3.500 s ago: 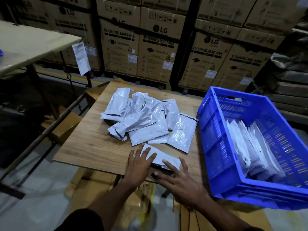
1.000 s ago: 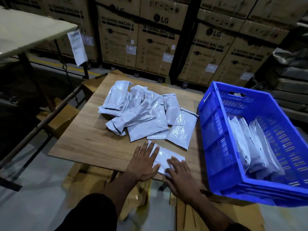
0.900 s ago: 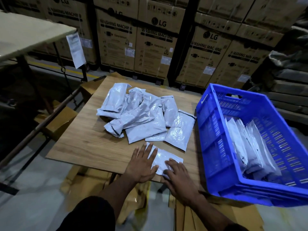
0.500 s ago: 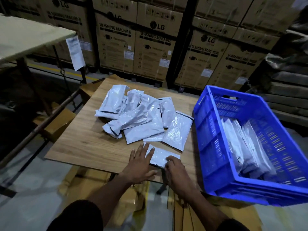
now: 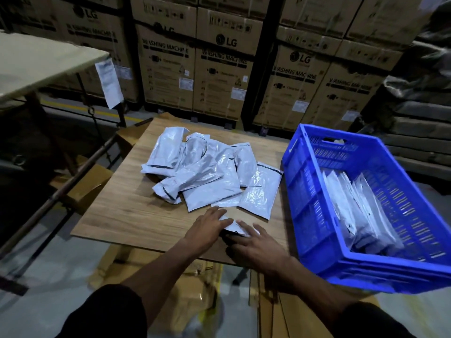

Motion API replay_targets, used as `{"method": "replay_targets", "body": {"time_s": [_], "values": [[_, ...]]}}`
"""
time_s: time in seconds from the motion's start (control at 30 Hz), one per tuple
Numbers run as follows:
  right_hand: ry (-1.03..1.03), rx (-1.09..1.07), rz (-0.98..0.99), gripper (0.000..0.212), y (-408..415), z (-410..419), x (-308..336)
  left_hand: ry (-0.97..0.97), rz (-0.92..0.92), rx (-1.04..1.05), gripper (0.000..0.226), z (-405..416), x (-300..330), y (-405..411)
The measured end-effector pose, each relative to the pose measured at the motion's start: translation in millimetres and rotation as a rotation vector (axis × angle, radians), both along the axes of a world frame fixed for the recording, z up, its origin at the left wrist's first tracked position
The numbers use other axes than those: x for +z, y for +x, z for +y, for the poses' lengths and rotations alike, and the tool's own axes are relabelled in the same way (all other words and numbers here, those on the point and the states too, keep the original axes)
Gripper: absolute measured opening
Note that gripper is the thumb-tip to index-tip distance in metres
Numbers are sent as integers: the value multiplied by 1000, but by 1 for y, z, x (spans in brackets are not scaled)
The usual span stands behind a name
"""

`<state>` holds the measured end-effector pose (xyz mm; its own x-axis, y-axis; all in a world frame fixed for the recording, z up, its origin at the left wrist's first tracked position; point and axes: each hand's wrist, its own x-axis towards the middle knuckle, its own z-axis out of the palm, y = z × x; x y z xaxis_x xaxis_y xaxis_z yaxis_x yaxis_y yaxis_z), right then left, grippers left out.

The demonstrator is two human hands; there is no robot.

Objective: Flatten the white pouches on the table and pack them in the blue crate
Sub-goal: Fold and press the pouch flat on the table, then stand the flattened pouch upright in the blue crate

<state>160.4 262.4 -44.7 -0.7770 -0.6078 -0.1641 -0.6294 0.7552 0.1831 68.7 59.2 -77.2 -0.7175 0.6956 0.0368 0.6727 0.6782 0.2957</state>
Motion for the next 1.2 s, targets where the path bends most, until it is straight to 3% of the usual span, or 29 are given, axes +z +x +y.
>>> {"method": "replay_targets", "body": {"time_s": [0.03, 0.1, 0.23, 0.4, 0.57, 0.9, 1.07, 1.2], "values": [[-43, -13, -5, 28, -7, 1, 6, 10, -1, 0, 54, -1, -1, -1], [-113, -26, -39, 50, -18, 3, 23, 111, 26, 64, 69, -2, 0, 1], [-354, -161, 65, 24, -24, 16, 40, 261, -15, 379, 83, 3, -1, 22], [-632, -272, 199, 26, -24, 41, 73, -112, -46, 334, 68, 30, -9, 43], [-808, -404, 390, 27, -20, 81, 119, -224, -77, 210, 56, 77, -13, 49], [-808, -581, 610, 28, -3, 193, 171, -228, -50, 135, 58, 128, -11, 52], [-671, -688, 600, 30, 0, 256, 174, -239, -42, 119, 58, 150, -11, 51], [-393, -785, 477, 28, 3, 301, 173, -204, -20, 167, 58, 167, -14, 51]]}}
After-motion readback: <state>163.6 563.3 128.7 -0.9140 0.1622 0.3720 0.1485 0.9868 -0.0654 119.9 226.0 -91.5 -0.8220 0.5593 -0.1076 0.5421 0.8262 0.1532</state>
